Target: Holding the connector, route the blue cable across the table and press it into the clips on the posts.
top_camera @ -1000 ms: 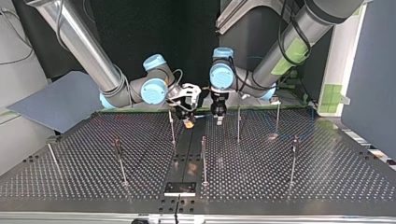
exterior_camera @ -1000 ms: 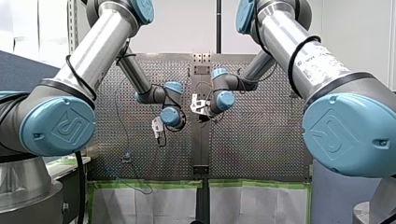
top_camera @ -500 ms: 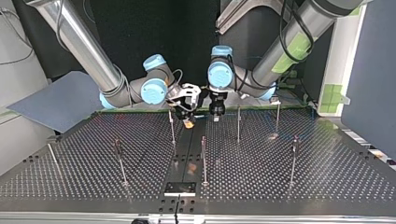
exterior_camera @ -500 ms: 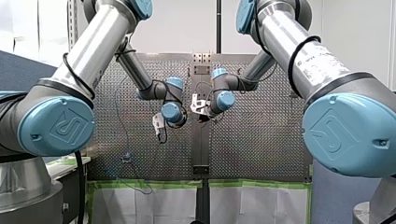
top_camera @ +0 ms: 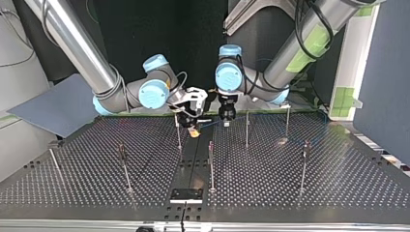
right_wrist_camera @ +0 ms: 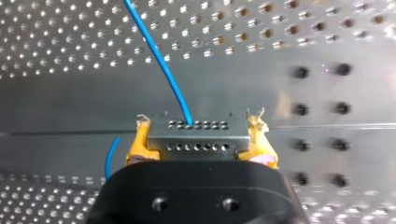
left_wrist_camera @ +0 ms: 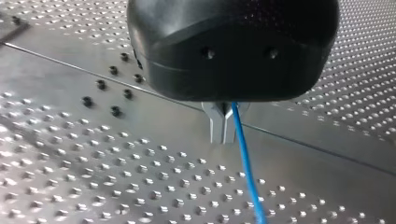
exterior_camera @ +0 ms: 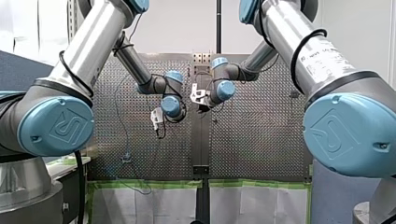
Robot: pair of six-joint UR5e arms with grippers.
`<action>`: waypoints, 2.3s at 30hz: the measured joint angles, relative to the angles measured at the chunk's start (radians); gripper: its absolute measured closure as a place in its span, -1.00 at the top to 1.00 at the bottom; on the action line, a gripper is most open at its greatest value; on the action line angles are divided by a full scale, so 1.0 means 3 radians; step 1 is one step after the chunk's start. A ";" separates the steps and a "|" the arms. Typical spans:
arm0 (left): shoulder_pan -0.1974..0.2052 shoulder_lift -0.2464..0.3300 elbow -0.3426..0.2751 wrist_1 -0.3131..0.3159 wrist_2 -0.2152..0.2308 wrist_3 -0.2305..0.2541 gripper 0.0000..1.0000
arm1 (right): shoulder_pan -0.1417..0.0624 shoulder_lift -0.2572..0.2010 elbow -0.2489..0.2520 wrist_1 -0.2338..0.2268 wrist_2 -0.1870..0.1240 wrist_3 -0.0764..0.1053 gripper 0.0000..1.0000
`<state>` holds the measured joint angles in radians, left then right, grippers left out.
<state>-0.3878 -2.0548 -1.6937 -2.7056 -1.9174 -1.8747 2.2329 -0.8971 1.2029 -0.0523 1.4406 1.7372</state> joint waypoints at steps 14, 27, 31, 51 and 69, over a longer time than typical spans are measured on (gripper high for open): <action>-0.0021 0.0415 -0.0063 -0.0267 -0.0124 0.0095 -1.00 | 0.0005 -0.0400 0.0024 0.0189 0.0115 -0.0008 -1.00; -0.0027 0.0776 -0.0065 -0.0358 -0.0141 0.0129 -1.00 | -0.0005 -0.0781 0.0038 0.0251 0.0264 -0.0013 -1.00; -0.0012 0.0886 -0.0065 -0.0317 -0.0102 0.0115 -1.00 | 0.0013 -0.0900 0.0038 0.0255 0.0260 -0.0016 -1.00; 0.0117 0.1283 -0.0030 -0.0100 0.0231 -0.0038 -1.00 | -0.0021 -0.1012 0.0038 0.0243 0.0243 -0.0028 -1.00; 0.0249 0.0898 0.0148 -0.0025 0.0467 -0.0006 -1.00 | -0.0134 -0.0939 0.0035 0.0209 0.0164 -0.0002 -1.00</action>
<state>-0.3133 -1.7855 -1.6494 -2.7132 -1.7774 -1.8765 2.1927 -1.1790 1.2134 0.0102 1.4898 1.7366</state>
